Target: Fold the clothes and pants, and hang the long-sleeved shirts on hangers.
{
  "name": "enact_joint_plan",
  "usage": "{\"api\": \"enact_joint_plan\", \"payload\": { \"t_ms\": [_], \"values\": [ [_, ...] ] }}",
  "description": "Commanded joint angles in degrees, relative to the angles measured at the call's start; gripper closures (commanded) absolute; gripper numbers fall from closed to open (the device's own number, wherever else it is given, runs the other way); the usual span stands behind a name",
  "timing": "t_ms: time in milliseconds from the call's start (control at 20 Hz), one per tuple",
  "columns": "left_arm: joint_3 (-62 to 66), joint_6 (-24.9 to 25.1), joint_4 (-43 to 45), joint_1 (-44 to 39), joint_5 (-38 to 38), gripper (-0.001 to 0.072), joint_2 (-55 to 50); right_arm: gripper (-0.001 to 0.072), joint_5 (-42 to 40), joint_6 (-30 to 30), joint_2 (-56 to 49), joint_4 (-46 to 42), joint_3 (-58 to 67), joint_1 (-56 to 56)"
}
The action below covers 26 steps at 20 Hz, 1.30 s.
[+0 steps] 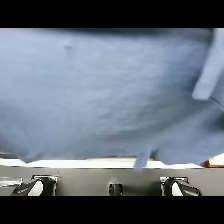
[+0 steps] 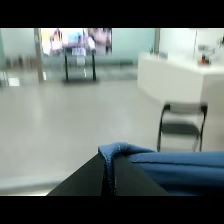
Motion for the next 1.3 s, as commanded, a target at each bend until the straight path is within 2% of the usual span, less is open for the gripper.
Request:
{"api": "enact_joint_plan", "payload": {
  "t_ms": [0, 100, 250, 400, 500, 750, 900, 1050, 1250],
  "values": [
    [-9.4, -1.2, 1.3, -1.0, -11.0, 0.0688, -6.6, 0.0672, 24.7, 3.0, -12.9, 0.2, -0.2, 0.1],
    [-20.7, -1.2, 1.3, -3.3, -9.9, 0.0688, -12.1, 0.0672, 33.8, 3.0, -24.9, 3.1, -0.2, 0.7],
    [-34.4, 1.4, 1.3, -6.4, -6.6, 0.0687, -22.5, 0.0672, 35.6, 4.4, -41.6, 2.8, -0.2, 5.9],
    [-38.2, 1.3, 0.7, -7.1, -2.3, 0.0686, -34.3, 0.0672, 28.4, 7.3, -54.7, 2.8, -0.1, 11.5],
    [-36.4, 1.4, -0.3, -7.0, 0.4, 0.0687, -40.0, 0.0672, 19.9, 9.2, -60.5, 3.3, -0.1, 12.9],
    [-30.4, 1.3, -0.9, -7.1, 12.9, 0.0687, -45.6, 0.0671, -2.6, 13.4, -63.6, 0.6, -0.1, 12.3],
    [-29.9, 1.1, -2.9, -7.2, 19.8, 0.0686, -46.8, 0.0671, -10.6, 14.9, -63.9, -0.3, -0.1, 11.3],
    [-29.9, 1.1, -5.7, -8.3, 22.4, 0.0686, -49.6, 0.0672, -8.9, 15.2, -66.0, 0.2, -0.1, 11.5],
    [-28.7, 1.2, -6.6, -9.5, 20.0, 0.0686, -52.0, 0.0671, -2.4, 14.6, -67.6, 3.7, -0.1, 11.4]
  ]
}}
